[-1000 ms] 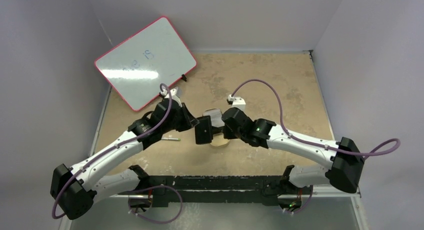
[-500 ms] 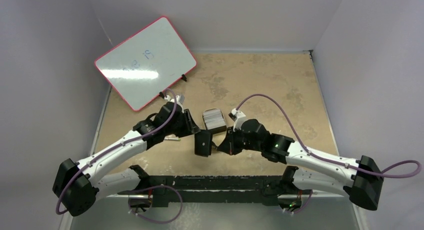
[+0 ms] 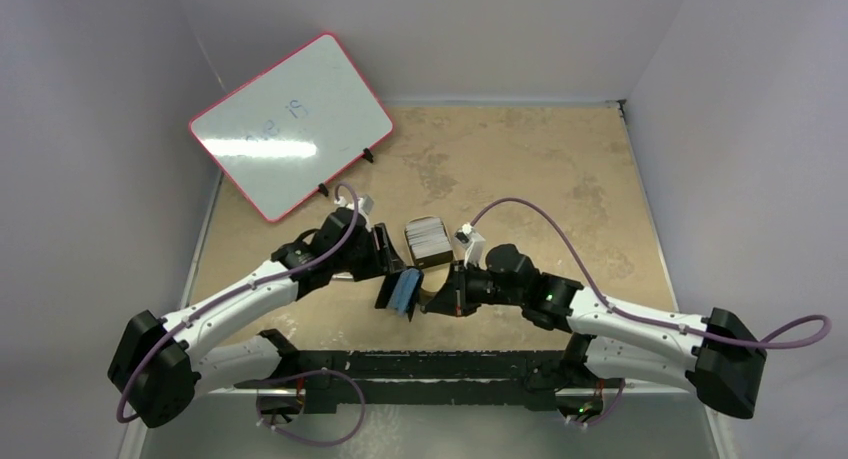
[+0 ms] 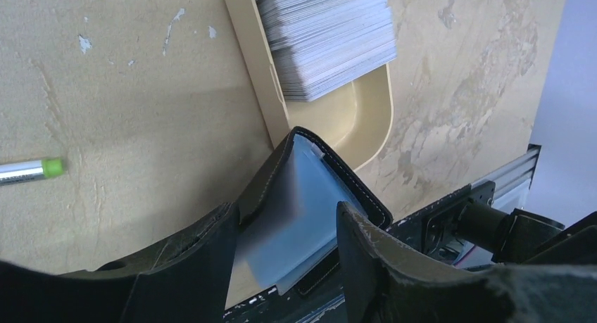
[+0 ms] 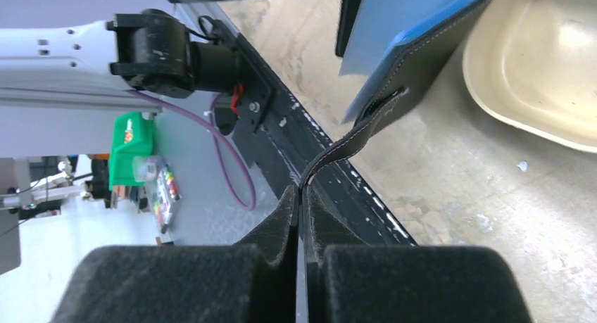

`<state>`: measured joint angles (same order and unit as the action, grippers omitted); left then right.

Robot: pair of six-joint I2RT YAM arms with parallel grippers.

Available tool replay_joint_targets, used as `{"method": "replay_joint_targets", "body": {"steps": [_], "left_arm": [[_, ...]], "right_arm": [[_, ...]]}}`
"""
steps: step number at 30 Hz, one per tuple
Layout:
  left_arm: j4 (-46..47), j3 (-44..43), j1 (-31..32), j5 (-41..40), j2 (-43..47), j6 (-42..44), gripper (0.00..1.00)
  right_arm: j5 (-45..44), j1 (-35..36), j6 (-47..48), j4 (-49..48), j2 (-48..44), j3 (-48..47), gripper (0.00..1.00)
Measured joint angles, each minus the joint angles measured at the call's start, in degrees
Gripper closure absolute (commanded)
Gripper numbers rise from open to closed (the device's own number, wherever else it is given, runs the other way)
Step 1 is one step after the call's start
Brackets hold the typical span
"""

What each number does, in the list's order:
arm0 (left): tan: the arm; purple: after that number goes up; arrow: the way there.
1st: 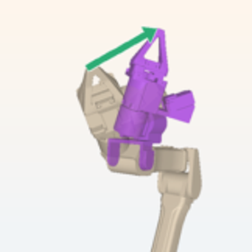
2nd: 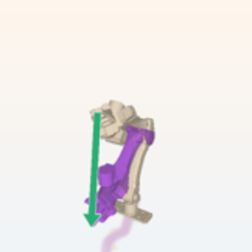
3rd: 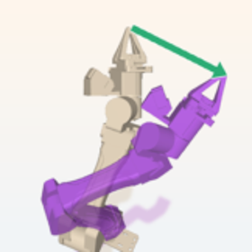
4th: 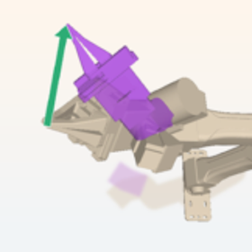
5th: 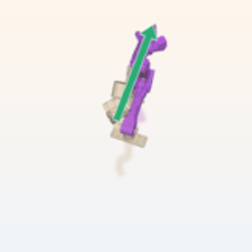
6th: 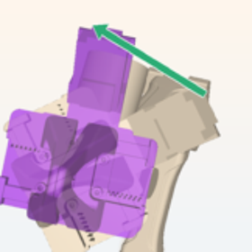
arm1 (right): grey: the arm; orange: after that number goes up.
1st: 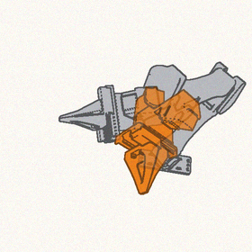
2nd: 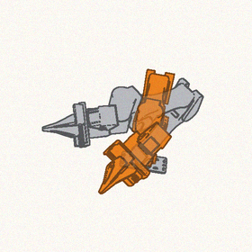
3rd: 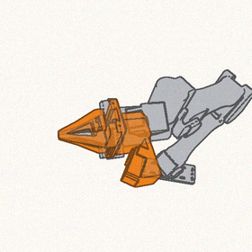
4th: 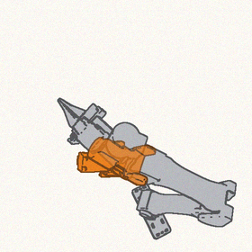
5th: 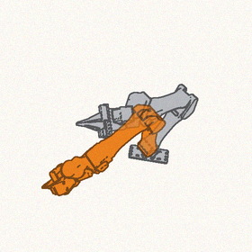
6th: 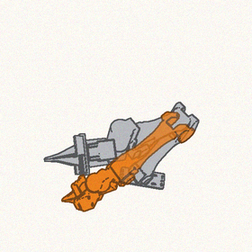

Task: Put the credit cards into the card holder
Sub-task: Open the card holder at the center of the board.

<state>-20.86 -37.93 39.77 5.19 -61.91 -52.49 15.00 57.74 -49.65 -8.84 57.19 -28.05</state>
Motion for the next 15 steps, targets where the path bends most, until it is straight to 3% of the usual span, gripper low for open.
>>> {"method": "replay_joint_targets", "body": {"steps": [15], "left_arm": [[0.2,1.6,0.0,1.0,-0.1,1.2,0.44]], "right_arm": [[-1.9,0.0,-3.1,3.0,-4.1,0.0,1.00]]}}
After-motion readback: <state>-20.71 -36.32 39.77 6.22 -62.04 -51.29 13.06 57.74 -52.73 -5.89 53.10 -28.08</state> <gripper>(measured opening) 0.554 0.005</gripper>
